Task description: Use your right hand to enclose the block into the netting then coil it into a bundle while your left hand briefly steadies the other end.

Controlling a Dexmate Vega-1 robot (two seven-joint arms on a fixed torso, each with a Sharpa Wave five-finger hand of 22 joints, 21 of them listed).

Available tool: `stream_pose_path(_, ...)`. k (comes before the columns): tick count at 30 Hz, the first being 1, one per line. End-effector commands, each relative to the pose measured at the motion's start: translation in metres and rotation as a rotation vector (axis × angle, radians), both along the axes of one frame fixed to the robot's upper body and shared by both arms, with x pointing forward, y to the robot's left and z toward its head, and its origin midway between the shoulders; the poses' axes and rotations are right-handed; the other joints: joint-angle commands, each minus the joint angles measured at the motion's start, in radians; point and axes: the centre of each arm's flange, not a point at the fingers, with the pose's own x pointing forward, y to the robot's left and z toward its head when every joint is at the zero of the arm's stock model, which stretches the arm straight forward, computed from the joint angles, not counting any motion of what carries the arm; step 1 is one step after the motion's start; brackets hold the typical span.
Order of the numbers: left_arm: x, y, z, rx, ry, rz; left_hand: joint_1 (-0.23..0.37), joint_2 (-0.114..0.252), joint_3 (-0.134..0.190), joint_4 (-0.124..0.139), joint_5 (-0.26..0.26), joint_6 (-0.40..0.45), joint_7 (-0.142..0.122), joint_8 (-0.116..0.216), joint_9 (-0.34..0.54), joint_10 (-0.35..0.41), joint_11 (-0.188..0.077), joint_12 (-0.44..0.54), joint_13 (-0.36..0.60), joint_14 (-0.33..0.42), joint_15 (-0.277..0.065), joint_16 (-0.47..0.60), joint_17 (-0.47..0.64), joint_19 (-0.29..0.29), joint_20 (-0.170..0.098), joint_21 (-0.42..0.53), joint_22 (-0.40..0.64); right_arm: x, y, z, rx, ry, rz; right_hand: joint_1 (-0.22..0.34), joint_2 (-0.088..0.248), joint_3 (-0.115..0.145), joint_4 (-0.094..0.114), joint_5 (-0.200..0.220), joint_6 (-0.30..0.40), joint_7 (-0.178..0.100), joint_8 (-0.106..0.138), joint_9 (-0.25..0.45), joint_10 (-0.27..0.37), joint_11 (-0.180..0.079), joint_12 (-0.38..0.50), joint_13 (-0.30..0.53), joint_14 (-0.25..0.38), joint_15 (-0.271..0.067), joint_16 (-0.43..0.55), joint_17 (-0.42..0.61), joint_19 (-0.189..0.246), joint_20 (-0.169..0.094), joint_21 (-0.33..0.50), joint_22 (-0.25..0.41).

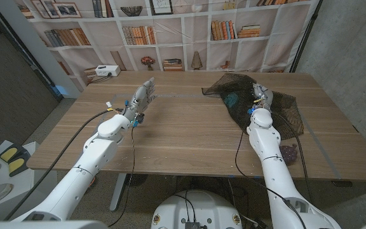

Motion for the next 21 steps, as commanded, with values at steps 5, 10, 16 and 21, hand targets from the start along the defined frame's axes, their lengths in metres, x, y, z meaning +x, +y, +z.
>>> stream_pose_path(5,0.002,-0.001,0.0,0.002,-0.001,-0.008,0.007,-0.003,-0.005,-0.002,0.009,-0.06,-0.006,0.002,0.006,-0.055,0.004,0.0,0.004,-0.02,-0.007,-0.003,0.004,0.002,-0.002,0.007,0.003,-0.014,-0.01,0.005,-0.217,0.02,-0.267,0.04,0.018,0.002,0.001,0.004,0.005,0.004,0.131,0.085,-0.078,0.005,-0.028,0.008,-0.047,-0.064,-0.011,0.008,-0.011,0.003,0.017,0.006)
stream_pose_path(10,0.002,-0.001,0.0,0.001,-0.001,-0.01,0.007,-0.003,-0.006,-0.003,0.009,-0.059,-0.006,0.002,0.006,-0.054,0.004,0.0,0.004,-0.018,-0.006,-0.002,0.004,0.002,-0.002,0.007,0.003,-0.021,-0.009,0.013,-0.407,0.036,-0.482,0.041,0.015,0.0,0.0,0.003,0.022,0.002,0.138,0.081,-0.087,-0.006,-0.04,-0.004,-0.06,-0.073,-0.016,0.007,-0.023,0.002,0.019,0.007)
stream_pose_path(16,0.002,-0.001,-0.001,0.001,-0.001,-0.014,0.008,-0.003,-0.006,-0.003,0.009,-0.058,-0.007,0.002,0.006,-0.056,0.003,0.0,0.004,-0.017,-0.006,-0.002,0.004,0.002,-0.002,0.007,0.003,-0.027,-0.003,0.021,-0.652,0.085,-0.767,0.038,0.007,0.001,0.002,0.005,0.038,-0.001,0.141,0.069,-0.107,-0.018,-0.061,-0.02,-0.06,-0.08,-0.032,-0.012,-0.032,0.007,0.023,0.009)
stream_pose_path(21,0.003,-0.001,-0.001,0.003,-0.003,-0.02,0.008,-0.004,-0.006,-0.003,0.009,-0.058,-0.008,0.002,0.006,-0.056,0.003,0.0,0.004,-0.016,-0.007,-0.001,0.004,0.002,-0.002,0.007,0.003,-0.026,-0.004,0.022,-0.753,0.149,-0.898,0.034,0.0,0.001,0.002,0.009,0.047,-0.006,0.142,0.057,-0.136,-0.022,-0.088,-0.036,-0.061,-0.084,-0.042,-0.023,-0.033,0.007,0.029,0.01)
